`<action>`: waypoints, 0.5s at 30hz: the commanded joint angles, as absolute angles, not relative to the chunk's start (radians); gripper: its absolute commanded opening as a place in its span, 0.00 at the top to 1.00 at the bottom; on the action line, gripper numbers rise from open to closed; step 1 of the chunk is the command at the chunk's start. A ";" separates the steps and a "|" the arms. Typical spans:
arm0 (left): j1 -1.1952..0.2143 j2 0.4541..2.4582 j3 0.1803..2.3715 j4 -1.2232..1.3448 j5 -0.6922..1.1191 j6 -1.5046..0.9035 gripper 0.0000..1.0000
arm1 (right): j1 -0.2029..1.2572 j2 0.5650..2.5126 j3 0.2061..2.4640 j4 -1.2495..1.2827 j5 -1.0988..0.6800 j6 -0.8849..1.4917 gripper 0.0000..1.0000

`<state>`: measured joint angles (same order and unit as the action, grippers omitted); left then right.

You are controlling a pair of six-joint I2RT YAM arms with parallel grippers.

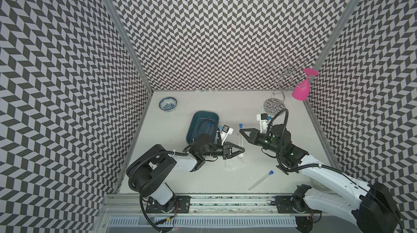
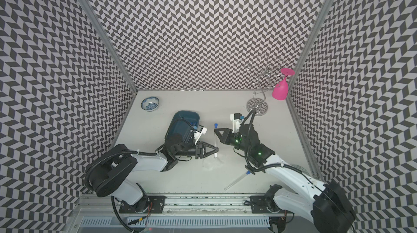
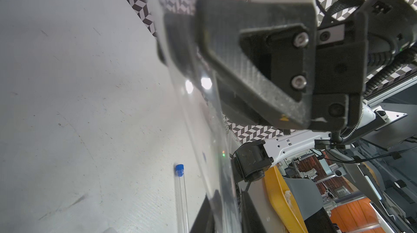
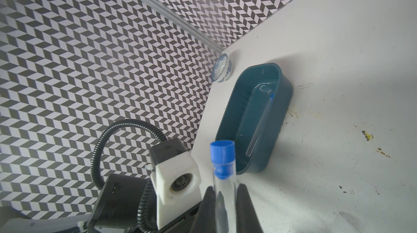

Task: Wipe the exteriors of test tubes
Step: Pick up the test tube at the center of the board.

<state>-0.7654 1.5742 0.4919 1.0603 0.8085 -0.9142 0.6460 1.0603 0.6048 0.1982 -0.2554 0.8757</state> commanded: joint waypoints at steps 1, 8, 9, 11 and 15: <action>-0.787 1.583 0.505 1.131 0.829 -0.909 0.82 | 0.652 1.038 0.598 0.278 -0.230 0.888 0.89; -0.796 1.581 0.506 1.128 0.827 -0.910 0.71 | 0.653 1.020 0.602 0.288 -0.209 0.874 0.89; -0.798 1.579 0.506 1.123 0.826 -0.908 0.69 | 0.653 1.019 0.603 0.287 -0.207 0.872 0.89; -0.800 1.577 0.506 1.118 0.825 -0.903 0.68 | 0.653 1.020 0.605 0.287 -0.204 0.871 0.89; -0.802 1.574 0.506 1.111 0.821 -0.900 0.78 | 0.653 1.021 0.610 0.293 -0.206 0.871 0.89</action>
